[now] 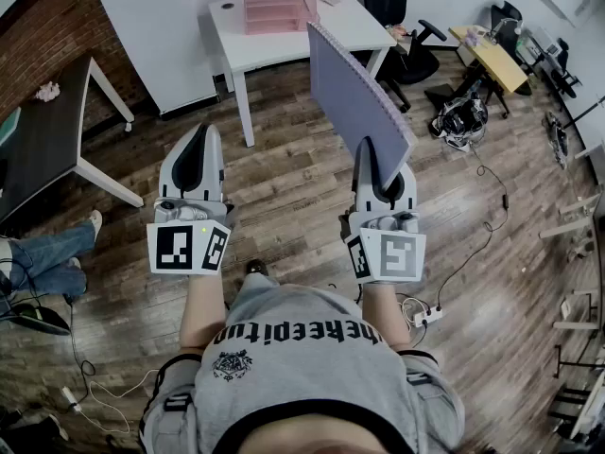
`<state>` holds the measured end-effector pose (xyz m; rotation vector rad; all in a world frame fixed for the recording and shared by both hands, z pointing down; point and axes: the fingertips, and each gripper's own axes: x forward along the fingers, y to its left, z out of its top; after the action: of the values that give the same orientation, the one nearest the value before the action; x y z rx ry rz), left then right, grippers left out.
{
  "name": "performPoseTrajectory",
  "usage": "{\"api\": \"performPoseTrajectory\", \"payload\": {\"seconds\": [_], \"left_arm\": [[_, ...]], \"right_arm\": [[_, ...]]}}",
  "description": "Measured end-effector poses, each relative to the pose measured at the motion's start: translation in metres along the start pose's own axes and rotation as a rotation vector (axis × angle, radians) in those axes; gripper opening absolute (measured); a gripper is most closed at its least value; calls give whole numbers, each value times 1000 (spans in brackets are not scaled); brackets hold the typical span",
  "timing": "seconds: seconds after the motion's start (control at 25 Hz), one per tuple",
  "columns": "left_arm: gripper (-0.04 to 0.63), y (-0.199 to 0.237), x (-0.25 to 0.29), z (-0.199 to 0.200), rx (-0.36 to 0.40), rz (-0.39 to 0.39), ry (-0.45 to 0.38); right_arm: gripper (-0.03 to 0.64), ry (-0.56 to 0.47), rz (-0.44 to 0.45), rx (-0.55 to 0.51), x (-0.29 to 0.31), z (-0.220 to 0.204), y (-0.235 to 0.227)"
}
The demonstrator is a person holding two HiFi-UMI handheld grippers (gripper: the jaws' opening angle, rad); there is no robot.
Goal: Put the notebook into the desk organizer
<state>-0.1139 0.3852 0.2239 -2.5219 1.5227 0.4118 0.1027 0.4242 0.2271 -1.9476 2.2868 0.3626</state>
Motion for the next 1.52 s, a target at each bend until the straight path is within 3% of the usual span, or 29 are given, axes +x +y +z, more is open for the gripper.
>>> {"api": "performPoseTrajectory", "payload": {"seconds": [0.52,1.2,1.52], "left_arm": [[3,37,22,-10,-2,2,3],[3,123,68,-28,8,-50,10],[3,141,96,-43,-1,-76,35]], "right_arm": [[31,6,-8,-14,38,-11,13],[31,4,-57,-9,114,-37,56],[31,26,-76,-16,142,-52,58]]}}
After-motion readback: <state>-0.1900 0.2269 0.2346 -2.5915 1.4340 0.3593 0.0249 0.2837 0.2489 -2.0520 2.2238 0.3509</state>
